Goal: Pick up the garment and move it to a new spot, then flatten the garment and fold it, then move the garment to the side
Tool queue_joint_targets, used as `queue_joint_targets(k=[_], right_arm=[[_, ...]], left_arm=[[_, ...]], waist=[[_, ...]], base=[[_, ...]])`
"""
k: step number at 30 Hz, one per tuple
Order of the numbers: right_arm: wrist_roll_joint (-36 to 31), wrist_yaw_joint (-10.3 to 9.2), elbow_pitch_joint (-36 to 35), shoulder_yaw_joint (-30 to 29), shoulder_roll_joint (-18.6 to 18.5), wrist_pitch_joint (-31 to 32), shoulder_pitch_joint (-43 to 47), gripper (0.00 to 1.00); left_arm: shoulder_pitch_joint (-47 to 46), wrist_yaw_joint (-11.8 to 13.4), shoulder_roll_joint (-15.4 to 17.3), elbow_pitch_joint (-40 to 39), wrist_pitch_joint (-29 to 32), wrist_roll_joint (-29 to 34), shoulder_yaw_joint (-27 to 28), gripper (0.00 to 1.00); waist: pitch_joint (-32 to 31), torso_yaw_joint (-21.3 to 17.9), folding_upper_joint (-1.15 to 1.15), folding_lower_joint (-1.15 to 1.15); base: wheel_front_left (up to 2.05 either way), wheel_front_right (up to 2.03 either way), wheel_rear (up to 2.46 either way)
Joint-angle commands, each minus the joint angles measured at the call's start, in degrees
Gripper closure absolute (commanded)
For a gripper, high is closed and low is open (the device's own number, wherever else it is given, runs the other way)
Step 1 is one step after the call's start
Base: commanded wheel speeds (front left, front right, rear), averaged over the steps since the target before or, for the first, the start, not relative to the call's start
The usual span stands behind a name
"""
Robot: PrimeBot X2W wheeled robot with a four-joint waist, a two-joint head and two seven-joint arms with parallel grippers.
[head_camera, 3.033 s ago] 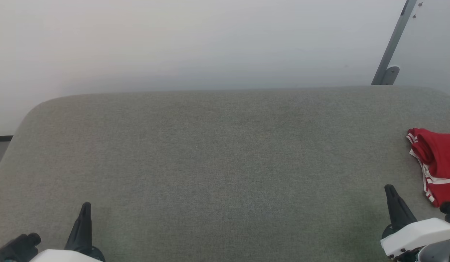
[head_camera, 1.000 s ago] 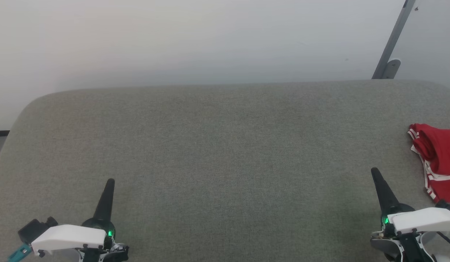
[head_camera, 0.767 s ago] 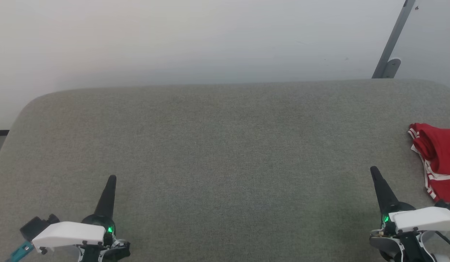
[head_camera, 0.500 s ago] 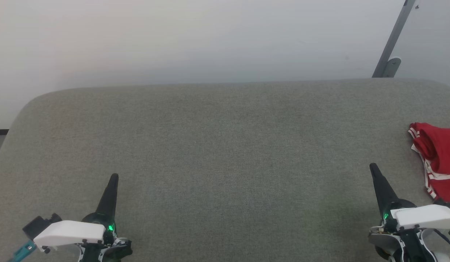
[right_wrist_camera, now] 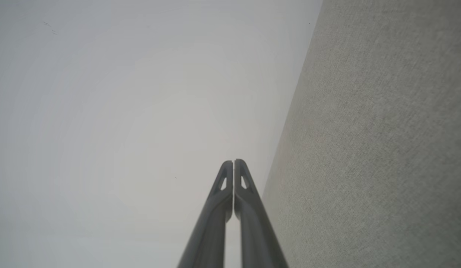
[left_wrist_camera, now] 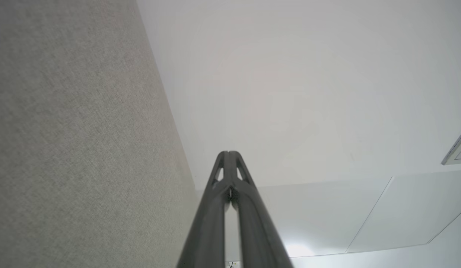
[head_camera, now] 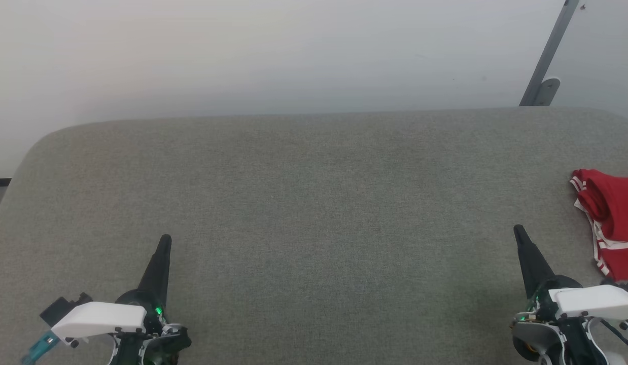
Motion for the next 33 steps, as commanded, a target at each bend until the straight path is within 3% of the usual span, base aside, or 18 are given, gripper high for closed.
queue_joint_targets(k=[1, 11, 33], right_arm=[[0.9, 0.02, 0.2, 0.1, 0.3, 0.3, -1.0, 1.00], [4.5, 0.02, 0.5, 0.2, 0.6, 0.6, -1.2, 1.00], [4.2, 0.02, 0.5, 0.2, 0.5, 0.5, -1.1, 1.00]], left_arm=[[-1.1, -0.1, 0.0, 0.0, 0.3, -0.7, 0.3, 1.00], [-1.6, -0.2, -0.8, 0.2, 1.3, -3.6, 0.3, 1.00], [-1.5, -0.2, -0.7, 0.2, 1.2, -3.5, 0.3, 1.00]], waist=[[0.0, 0.0, 0.00, 0.00], [0.2, 0.0, 0.00, 0.00], [0.2, 0.0, 0.00, 0.00]], base=[[0.00, 0.00, 0.00], [0.00, 0.00, 0.00], [0.00, 0.00, 0.00]])
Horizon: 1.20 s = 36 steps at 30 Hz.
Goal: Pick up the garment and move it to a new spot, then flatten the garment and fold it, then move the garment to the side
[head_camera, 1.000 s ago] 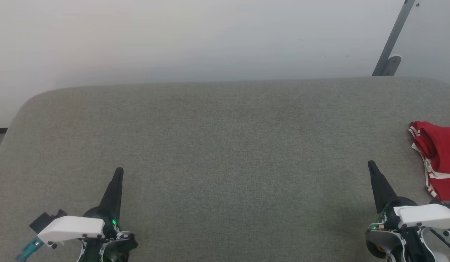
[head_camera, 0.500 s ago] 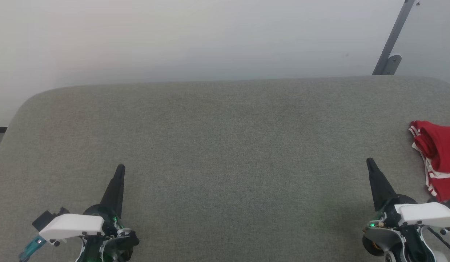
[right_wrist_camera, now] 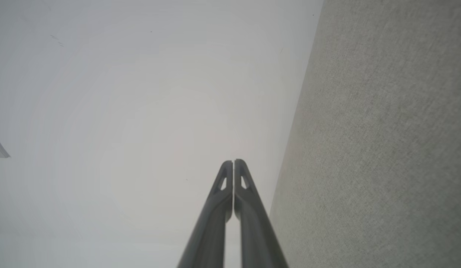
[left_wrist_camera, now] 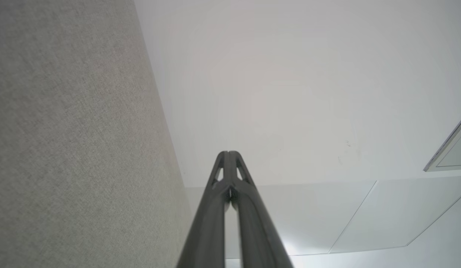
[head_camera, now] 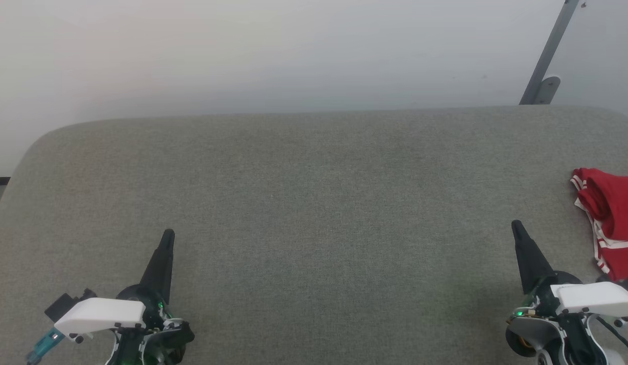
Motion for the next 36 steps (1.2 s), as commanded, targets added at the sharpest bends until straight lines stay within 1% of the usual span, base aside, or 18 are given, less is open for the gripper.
queue_joint_targets(k=[1, 36], right_arm=[[0.2, 0.02, 0.2, 0.0, 0.2, 0.1, -0.3, 1.00], [0.2, 0.02, 0.2, 0.0, 0.2, 0.1, -0.3, 1.00]], left_arm=[[-0.7, -0.2, -0.2, 0.0, 0.2, -0.2, 0.2, 1.00], [-0.6, -0.2, -0.2, 0.0, 0.2, -0.2, 0.2, 1.00]], waist=[[0.0, 0.0, 0.00, 0.00], [0.0, 0.0, 0.00, 0.00]], base=[[0.00, 0.00, 0.00], [0.00, 0.00, 0.00]])
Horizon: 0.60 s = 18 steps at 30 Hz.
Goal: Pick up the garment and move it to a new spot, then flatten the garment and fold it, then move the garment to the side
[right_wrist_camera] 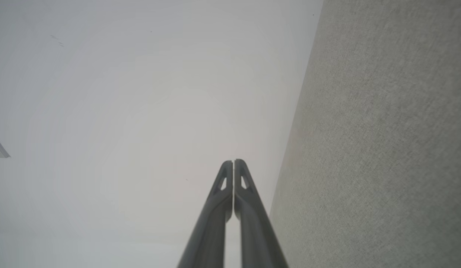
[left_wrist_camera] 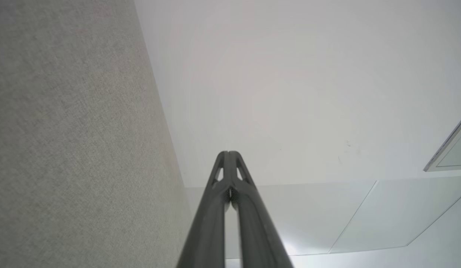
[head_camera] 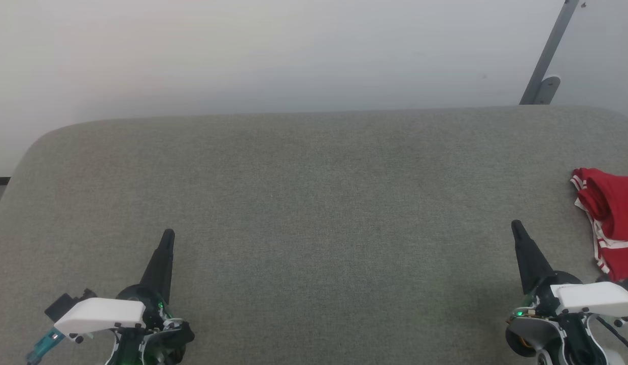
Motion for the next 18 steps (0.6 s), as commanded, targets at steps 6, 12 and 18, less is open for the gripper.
queue_joint_targets(k=[6, 12, 18], right_arm=[[0.2, 0.02, 0.2, 0.0, 0.2, 0.1, -0.3, 1.00], [0.2, 0.02, 0.2, 0.0, 0.2, 0.1, -0.3, 1.00], [0.2, 0.02, 0.2, 0.0, 0.2, 0.1, -0.3, 1.00]], left_arm=[[-0.6, -0.2, -0.2, 0.0, 0.2, -0.2, 0.2, 1.00], [-0.6, -0.2, -0.2, 0.0, 0.2, -0.2, 0.2, 1.00], [-0.6, -0.2, -0.2, 0.0, 0.2, -0.2, 0.2, 1.00]], waist=[[0.0, 0.0, 0.00, 0.00], [0.0, 0.0, 0.00, 0.00], [0.0, 0.0, 0.00, 0.00]], base=[[0.00, 0.00, 0.00], [0.00, 0.00, 0.00], [0.00, 0.00, 0.00]])
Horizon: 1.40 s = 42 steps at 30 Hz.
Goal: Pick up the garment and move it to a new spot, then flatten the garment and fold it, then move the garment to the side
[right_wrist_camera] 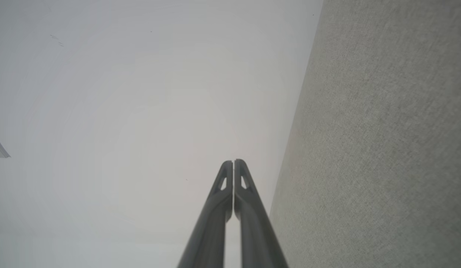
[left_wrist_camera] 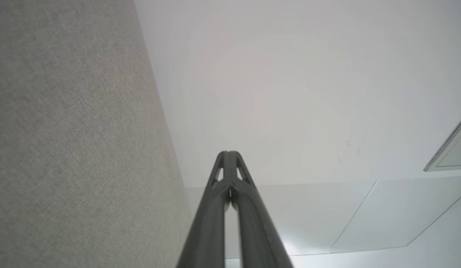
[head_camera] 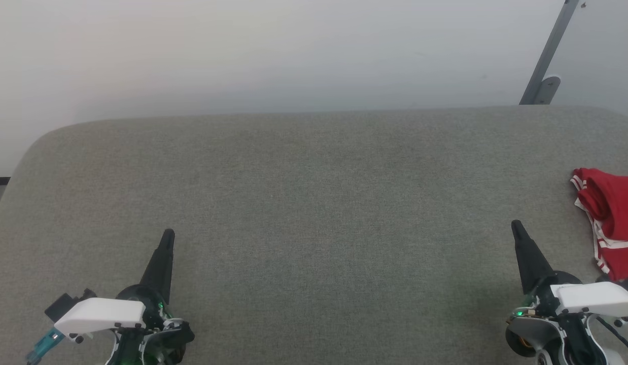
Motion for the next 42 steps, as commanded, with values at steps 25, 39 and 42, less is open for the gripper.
queue_joint_targets(k=[25, 39, 42], right_arm=[[0.2, 0.02, 0.2, 0.0, 0.2, 0.1, -0.3, 1.00], [0.2, 0.02, 0.2, 0.0, 0.2, 0.1, -0.3, 1.00], [0.2, 0.02, 0.2, 0.0, 0.2, 0.1, -0.3, 1.00]], left_arm=[[-0.6, -0.2, -0.2, 0.0, 0.2, -0.2, 0.2, 1.00], [-0.6, -0.2, -0.2, 0.0, 0.2, -0.2, 0.1, 1.00], [-0.6, -0.2, -0.2, 0.0, 0.2, -0.2, 0.1, 1.00]], waist=[[0.0, 0.0, 0.00, 0.00], [0.0, 0.0, 0.00, 0.00], [0.0, 0.0, 0.00, 0.00]], base=[[0.00, 0.00, 0.00], [0.00, 0.00, 0.00], [0.00, 0.00, 0.00]])
